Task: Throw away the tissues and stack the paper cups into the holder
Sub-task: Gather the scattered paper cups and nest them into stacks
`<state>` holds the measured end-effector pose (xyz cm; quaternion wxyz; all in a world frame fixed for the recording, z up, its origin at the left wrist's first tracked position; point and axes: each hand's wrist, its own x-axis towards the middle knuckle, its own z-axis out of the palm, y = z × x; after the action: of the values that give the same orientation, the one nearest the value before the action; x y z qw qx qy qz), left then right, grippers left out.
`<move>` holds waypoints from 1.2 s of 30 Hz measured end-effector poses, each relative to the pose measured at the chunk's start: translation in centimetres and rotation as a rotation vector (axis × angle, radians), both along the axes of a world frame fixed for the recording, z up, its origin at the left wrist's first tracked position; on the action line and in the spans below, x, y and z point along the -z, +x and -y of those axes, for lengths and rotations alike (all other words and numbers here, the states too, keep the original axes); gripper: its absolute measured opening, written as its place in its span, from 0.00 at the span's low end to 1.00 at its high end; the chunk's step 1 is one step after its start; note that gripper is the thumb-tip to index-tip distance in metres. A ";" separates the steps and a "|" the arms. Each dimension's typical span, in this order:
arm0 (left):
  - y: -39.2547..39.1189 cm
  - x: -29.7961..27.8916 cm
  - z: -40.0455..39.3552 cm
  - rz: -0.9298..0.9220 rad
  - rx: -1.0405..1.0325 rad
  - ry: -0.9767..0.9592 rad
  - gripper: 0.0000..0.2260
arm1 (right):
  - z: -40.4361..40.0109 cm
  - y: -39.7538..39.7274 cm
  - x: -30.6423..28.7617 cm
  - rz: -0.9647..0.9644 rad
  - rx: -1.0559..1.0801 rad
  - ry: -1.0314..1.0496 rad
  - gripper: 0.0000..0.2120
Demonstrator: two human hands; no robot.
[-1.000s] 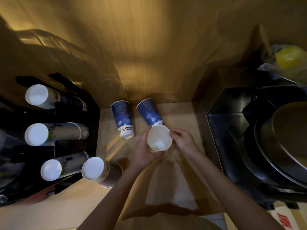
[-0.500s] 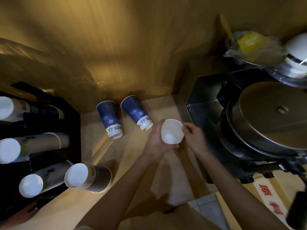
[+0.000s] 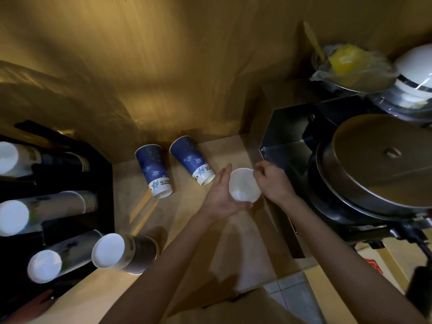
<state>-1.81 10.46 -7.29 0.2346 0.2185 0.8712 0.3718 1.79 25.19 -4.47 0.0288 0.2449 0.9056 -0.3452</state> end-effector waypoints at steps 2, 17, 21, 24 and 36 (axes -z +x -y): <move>-0.9 -1.1 1.0 -0.032 -0.033 -0.015 0.36 | 0.5 -1.3 -0.8 -0.044 -0.065 0.062 0.13; -12.2 0.1 11.1 -0.103 -0.762 -0.313 0.17 | 8.8 -15.1 2.7 -0.018 -0.510 0.300 0.17; -14.4 2.4 11.5 0.087 -0.912 -0.314 0.33 | 10.7 -17.4 5.4 0.140 -0.437 0.222 0.38; -15.0 4.1 11.6 0.222 -1.012 -0.268 0.39 | 11.5 -18.0 7.0 0.190 -0.324 0.133 0.45; -14.3 4.2 11.4 0.307 -1.063 -0.053 0.31 | 9.3 -18.0 6.7 0.166 -0.166 -0.225 0.33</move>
<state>-16.10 -0.89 -11.50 0.1444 -0.3137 0.8264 0.4447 -16.23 15.88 -11.17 0.1593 0.1919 0.8728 -0.4194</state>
